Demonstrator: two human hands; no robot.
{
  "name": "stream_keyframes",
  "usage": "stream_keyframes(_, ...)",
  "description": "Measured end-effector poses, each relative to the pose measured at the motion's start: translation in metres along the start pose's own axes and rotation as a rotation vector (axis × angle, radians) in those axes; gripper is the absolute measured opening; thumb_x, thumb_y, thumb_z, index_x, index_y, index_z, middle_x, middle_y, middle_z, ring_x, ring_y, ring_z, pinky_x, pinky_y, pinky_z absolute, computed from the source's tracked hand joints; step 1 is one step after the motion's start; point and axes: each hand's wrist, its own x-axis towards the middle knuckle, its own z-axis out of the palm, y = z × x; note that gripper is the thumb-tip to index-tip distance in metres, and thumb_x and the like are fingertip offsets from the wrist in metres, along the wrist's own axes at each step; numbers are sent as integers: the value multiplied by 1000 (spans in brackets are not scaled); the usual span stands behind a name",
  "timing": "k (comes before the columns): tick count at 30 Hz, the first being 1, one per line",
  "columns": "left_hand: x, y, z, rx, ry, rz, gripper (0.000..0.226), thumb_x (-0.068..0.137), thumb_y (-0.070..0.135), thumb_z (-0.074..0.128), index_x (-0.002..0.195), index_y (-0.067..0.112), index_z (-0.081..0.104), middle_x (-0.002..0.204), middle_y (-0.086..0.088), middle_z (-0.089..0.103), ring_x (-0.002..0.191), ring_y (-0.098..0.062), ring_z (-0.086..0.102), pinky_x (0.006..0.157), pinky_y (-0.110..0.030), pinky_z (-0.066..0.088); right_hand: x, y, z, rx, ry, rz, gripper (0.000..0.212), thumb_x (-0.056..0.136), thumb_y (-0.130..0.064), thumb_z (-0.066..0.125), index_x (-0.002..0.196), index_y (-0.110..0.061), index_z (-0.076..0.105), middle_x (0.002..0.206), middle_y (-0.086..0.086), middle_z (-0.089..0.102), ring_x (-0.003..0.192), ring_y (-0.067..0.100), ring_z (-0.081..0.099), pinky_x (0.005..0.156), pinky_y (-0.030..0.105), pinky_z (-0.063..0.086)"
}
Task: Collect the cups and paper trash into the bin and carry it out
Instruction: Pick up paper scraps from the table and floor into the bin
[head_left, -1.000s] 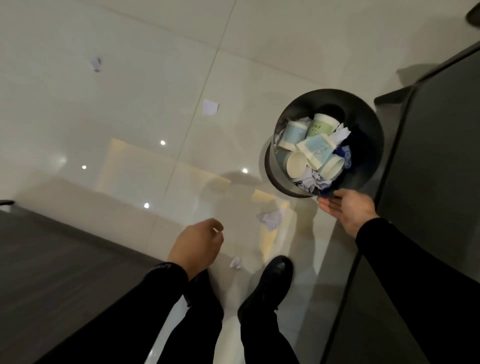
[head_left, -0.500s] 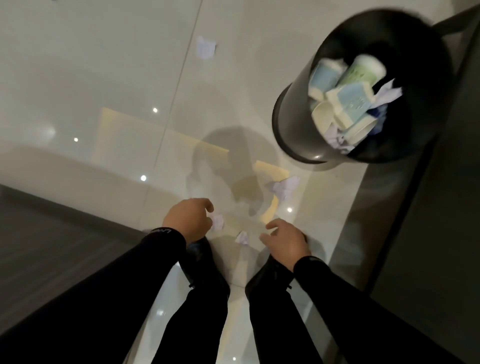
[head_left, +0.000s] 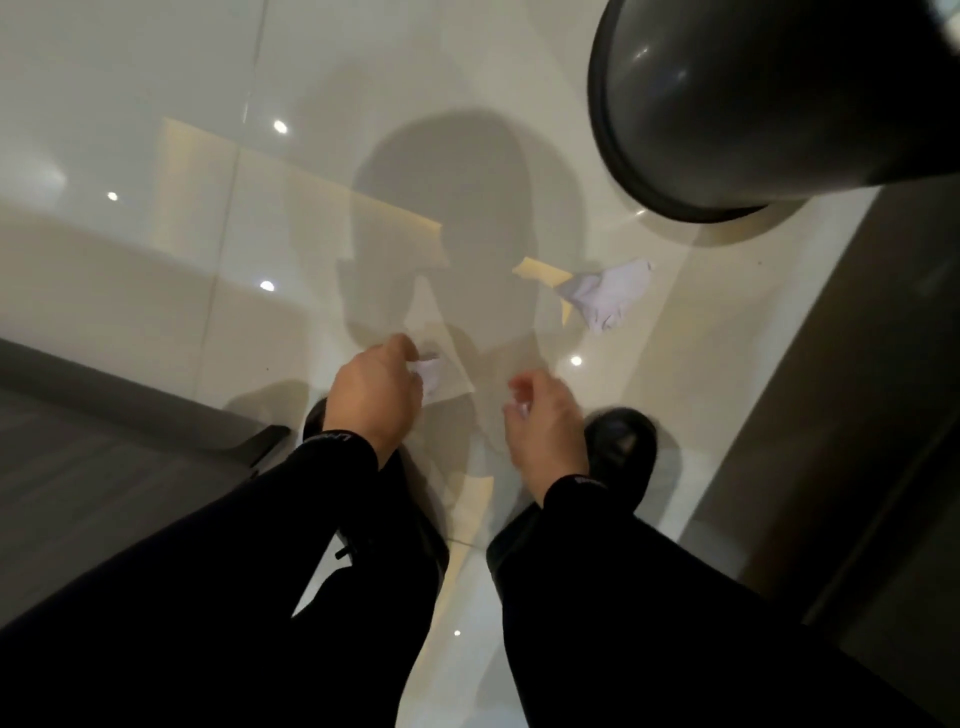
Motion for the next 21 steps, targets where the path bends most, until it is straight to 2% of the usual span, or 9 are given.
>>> stream_keyframes(3, -7, 11, -27, -50, 90, -35, 23, 85, 16, 47, 103, 13, 60, 100, -15, 69, 92, -36, 60, 71, -32, 40, 14, -18, -46, 106, 236, -75, 38, 85, -6, 57, 122, -10, 56, 127, 14, 47, 95, 31, 60, 91, 26, 39)
stream_keyframes(5, -8, 16, -47, -43, 100, -12, 18, 85, 21, 49, 94, 13, 62, 94, -13, 70, 87, -35, 61, 67, -29, 37, 33, -26, -74, 56, 283, -55, 47, 85, -8, 57, 130, -18, 50, 137, 9, 39, 104, 30, 58, 94, 32, 44)
stream_keyframes(7, -4, 20, -66, -48, 114, 10, 16, 84, 28, 54, 86, 14, 63, 88, -11, 70, 86, -34, 61, 66, -30, 39, 58, -26, -91, 0, 210, 7, 51, 86, -11, 58, 133, -21, 45, 134, 8, 41, 102, 28, 57, 85, 29, 48)
stream_keyframes(9, 3, 26, -81, -58, 133, 22, 17, 82, 33, 58, 83, 17, 63, 89, -9, 70, 88, -32, 62, 68, -30, 40, 80, -26, -94, 10, 146, 64, 43, 84, -11, 62, 124, -14, 47, 115, 10, 50, 89, 26, 60, 76, 26, 51)
stream_keyframes(11, 10, 34, -91, -53, 144, 44, 17, 81, 36, 58, 84, 20, 64, 92, -6, 70, 89, -29, 61, 68, -28, 38, 94, -22, -92, -234, 119, 31, 35, 79, -11, 64, 113, -9, 55, 118, 14, 50, 93, 32, 61, 86, 31, 49)
stream_keyframes(14, 9, 53, -109, -108, 184, 85, 16, 83, 33, 59, 85, 19, 65, 91, -3, 68, 85, -26, 60, 68, -27, 36, 95, -23, -90, -378, 56, 54, 19, 80, -13, 63, 98, -9, 66, 113, 17, 65, 104, 35, 60, 89, 32, 46)
stream_keyframes(16, -4, 77, -127, -272, 250, 148, 14, 83, 33, 60, 83, 20, 64, 83, 2, 67, 75, -18, 60, 66, -24, 40, 83, -24, -95, -400, -40, 121, 17, 81, -14, 62, 94, -10, 72, 112, 18, 68, 107, 36, 61, 90, 33, 47)
stream_keyframes(18, -24, 115, -157, -453, 331, 259, 10, 80, 37, 61, 80, 27, 62, 73, 11, 64, 61, -4, 56, 58, -14, 41, 65, -28, -106, -399, -126, 155, 20, 82, -16, 60, 95, -13, 75, 114, 15, 69, 110, 32, 61, 92, 29, 47)
stream_keyframes(21, -53, 186, -202, -563, 431, 496, 4, 80, 35, 62, 81, 32, 60, 64, 17, 58, 53, 4, 50, 52, -4, 36, 21, -44, -129, -261, -118, 94, 23, 83, -15, 59, 101, -8, 70, 114, 13, 69, 109, 27, 61, 91, 25, 42)
